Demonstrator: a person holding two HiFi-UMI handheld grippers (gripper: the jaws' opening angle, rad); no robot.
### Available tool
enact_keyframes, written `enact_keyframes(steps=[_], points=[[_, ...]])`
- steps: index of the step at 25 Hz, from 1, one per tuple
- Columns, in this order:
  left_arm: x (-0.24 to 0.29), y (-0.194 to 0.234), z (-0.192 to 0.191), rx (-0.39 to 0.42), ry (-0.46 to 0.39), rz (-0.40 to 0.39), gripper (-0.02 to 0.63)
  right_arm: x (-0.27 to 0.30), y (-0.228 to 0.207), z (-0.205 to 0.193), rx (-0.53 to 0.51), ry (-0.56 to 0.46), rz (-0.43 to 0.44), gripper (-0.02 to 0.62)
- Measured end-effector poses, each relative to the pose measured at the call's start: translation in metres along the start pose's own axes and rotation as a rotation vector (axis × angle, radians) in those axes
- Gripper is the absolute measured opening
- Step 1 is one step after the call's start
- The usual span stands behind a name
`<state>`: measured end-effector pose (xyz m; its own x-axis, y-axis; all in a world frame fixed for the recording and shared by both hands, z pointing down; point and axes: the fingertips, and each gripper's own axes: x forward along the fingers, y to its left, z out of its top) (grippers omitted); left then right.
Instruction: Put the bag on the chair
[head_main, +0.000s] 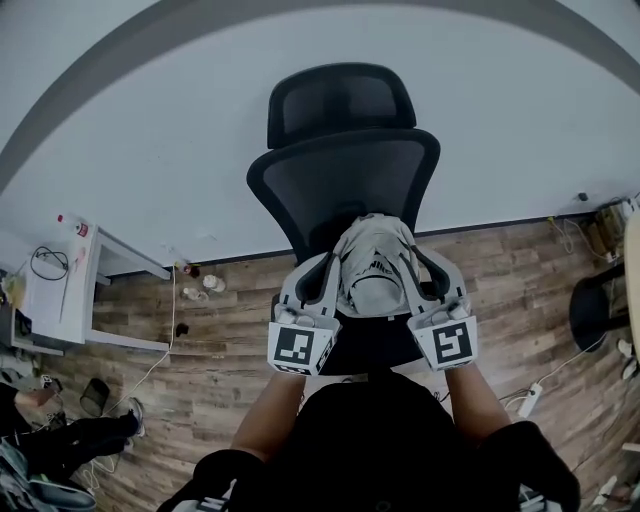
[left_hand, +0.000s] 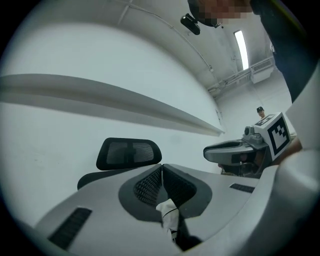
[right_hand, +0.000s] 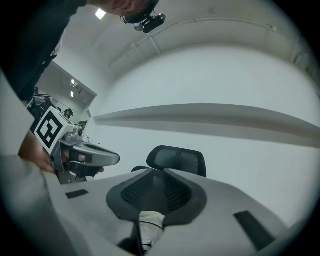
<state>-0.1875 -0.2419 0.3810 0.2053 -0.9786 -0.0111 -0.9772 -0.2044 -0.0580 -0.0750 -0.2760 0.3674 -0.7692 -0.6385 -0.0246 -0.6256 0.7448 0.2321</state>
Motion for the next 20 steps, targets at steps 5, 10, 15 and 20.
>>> enact_keyframes(steps=[5, 10, 15, 20], points=[[-0.005, -0.006, 0.003, -0.002, 0.006, -0.022, 0.022, -0.008, 0.005, 0.008, 0.023, -0.005, 0.035, 0.021], [-0.01, -0.011, 0.001, 0.0, 0.006, -0.044, 0.023, -0.01, 0.008, 0.005, 0.016, 0.017, 0.027, 0.021], [-0.01, -0.016, 0.0, -0.003, 0.02, -0.044, 0.022, -0.014, 0.007, 0.002, 0.019, 0.027, 0.021, 0.02], [-0.008, -0.015, -0.003, -0.002, 0.023, -0.053, 0.022, -0.011, 0.006, 0.0, 0.008, 0.029, 0.015, 0.02]])
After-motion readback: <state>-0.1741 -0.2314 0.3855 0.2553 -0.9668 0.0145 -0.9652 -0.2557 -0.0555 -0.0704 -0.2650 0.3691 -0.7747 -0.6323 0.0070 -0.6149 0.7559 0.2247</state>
